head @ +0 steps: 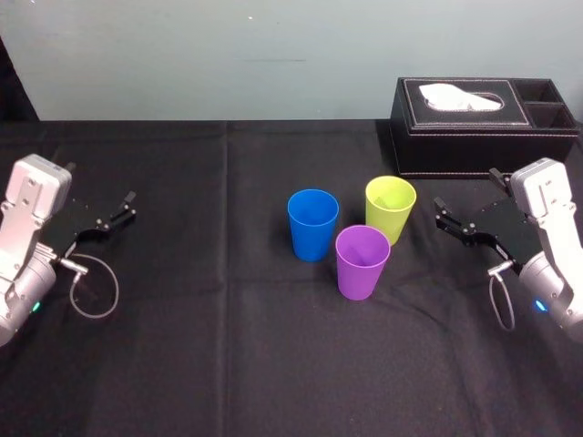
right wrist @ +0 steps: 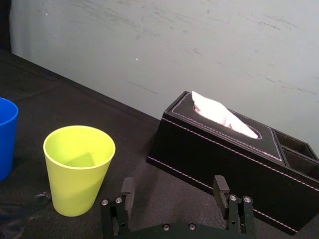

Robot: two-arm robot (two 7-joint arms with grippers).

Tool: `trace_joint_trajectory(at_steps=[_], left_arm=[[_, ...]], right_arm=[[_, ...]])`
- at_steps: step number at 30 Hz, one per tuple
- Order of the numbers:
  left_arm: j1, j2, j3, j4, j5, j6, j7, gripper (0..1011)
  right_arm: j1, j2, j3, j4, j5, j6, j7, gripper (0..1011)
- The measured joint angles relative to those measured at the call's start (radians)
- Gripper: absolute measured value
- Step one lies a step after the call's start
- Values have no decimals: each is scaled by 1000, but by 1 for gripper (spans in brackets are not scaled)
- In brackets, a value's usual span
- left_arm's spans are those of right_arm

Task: Stack the three plastic cups sequentially using one hand.

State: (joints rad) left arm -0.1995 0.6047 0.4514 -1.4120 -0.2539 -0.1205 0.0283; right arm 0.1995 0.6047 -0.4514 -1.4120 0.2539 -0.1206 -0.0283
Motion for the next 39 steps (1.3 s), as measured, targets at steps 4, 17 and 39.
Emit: trace_joint_trajectory(at_steps=[4, 17, 39], left_arm=[[0, 0, 0, 0, 0, 0, 0, 1011], [0, 0, 0, 0, 0, 0, 0, 1011], [0, 0, 0, 0, 0, 0, 0, 1011]], right_arm=[[0, 0, 0, 0, 0, 0, 0, 1003], [0, 0, 0, 0, 0, 0, 0, 1003], [0, 0, 0, 0, 0, 0, 0, 1003]])
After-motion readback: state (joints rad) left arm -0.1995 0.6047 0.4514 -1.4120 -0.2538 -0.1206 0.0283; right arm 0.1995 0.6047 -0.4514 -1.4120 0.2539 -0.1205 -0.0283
